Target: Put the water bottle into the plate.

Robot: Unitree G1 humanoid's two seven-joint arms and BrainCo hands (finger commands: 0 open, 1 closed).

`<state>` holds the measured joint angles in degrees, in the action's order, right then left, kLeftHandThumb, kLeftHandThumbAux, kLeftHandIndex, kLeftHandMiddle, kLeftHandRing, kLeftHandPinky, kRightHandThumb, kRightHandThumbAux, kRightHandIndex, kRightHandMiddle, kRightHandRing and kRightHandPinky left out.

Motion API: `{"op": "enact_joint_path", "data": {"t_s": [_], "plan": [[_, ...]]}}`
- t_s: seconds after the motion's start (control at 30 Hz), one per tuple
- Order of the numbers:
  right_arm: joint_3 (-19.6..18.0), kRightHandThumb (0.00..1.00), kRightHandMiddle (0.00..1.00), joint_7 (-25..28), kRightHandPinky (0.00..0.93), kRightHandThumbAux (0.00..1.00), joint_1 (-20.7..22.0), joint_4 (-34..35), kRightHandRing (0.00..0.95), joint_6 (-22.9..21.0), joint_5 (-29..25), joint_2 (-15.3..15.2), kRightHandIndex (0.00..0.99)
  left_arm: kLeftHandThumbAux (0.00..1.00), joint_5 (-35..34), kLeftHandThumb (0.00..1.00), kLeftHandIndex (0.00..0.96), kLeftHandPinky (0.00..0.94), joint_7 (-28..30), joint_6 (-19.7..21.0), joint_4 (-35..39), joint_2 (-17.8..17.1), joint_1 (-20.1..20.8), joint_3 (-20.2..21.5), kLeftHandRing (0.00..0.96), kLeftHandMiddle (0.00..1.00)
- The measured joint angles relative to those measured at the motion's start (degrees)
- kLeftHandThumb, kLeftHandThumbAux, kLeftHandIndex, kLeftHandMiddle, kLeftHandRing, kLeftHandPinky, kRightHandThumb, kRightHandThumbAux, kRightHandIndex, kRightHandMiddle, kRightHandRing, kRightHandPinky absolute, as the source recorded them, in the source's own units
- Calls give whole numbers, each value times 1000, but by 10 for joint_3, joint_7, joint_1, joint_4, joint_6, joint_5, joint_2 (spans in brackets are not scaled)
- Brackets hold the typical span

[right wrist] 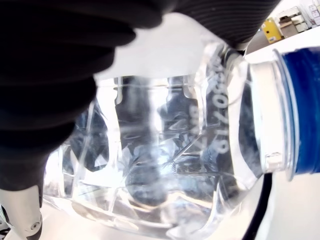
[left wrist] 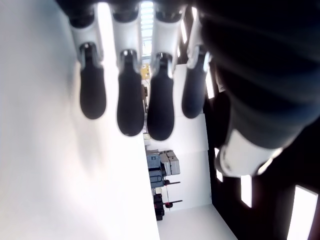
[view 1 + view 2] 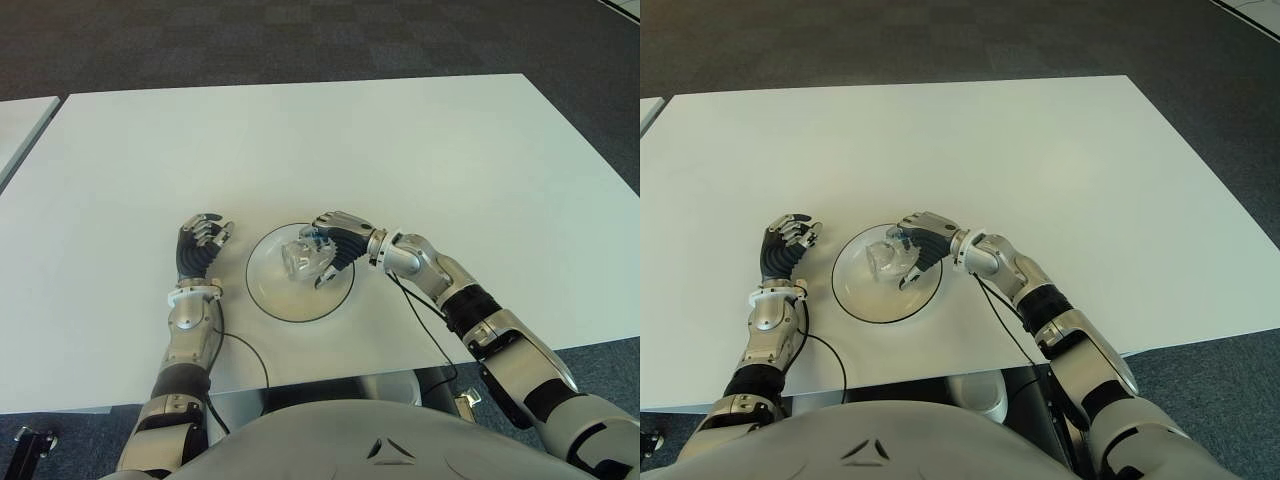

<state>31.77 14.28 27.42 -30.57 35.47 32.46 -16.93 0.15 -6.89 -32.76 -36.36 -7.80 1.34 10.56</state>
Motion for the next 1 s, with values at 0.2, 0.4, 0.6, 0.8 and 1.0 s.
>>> {"op": "enact_joint_path", "data": {"t_s": [0.2,0.4,0.6,0.8,1.0], "plan": [[0,835,482,30,541,678,2,-12,580,29,-25,1,429,721,-2,699,432,544,6,0,-2,-4,0,-1,571,598],[0,448,366,52,399,656,2,-15,403,42,-40,1,201,722,-2,699,432,544,9,0,-4,-4,1,0,559,585],[0,247,184,63,248,681,1,-15,223,44,-48,2,68,721,-3,701,432,535,10,0,-7,-5,3,1,551,578],[1,80,47,65,118,662,1,-15,83,44,-46,2,8,718,-15,703,432,555,10,14,-3,-4,4,5,559,585],[5,6,3,62,10,597,4,-22,6,51,-41,3,0,717,-16,704,433,586,4,20,-1,-3,4,7,589,612]]}}
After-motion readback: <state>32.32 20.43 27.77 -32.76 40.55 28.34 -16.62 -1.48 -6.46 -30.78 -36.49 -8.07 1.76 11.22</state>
